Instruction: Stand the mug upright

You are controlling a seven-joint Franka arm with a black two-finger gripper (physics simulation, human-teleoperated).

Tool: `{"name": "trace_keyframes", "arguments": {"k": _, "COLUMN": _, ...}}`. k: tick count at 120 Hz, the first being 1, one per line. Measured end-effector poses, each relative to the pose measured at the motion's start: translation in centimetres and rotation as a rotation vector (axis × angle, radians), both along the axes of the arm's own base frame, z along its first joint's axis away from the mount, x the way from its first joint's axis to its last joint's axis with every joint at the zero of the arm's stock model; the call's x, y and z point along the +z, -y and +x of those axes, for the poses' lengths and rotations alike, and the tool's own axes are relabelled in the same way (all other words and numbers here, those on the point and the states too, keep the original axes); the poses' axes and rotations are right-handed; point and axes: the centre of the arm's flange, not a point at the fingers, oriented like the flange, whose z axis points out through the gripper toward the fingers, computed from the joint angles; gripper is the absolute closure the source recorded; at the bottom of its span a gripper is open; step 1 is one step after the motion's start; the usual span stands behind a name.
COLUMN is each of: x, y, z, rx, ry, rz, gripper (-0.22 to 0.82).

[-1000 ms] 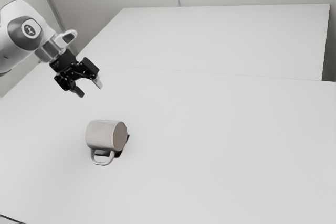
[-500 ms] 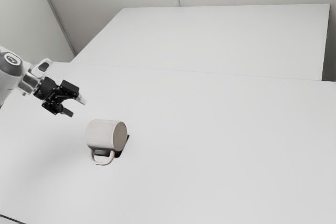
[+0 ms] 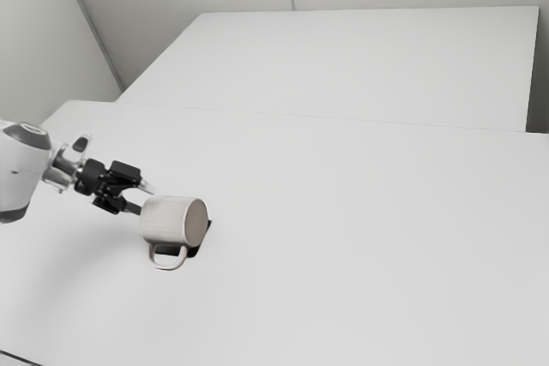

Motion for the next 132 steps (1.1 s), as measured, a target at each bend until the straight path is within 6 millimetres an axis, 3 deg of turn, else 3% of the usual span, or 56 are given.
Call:
{"name": "trace_keyframes", "arguments": {"k": 44, "x": -2.6, "y": 1.3, "z": -0.1, "rx": -0.049, "ry": 0.063, "rz": -0.103, "gripper": 0.03}}
{"name": "trace_keyframes", "arguments": {"k": 88, "x": -2.6, "y": 1.9, "z": -0.2, "rx": -0.088, "ry": 0.126, "rz": -0.135, "gripper": 0.45}}
{"name": "trace_keyframes", "arguments": {"k": 132, "x": 0.3, "y": 2.9, "z": 0.5, "rx": -0.126, "ry": 0.222, "rz": -0.140, "gripper": 0.73}}
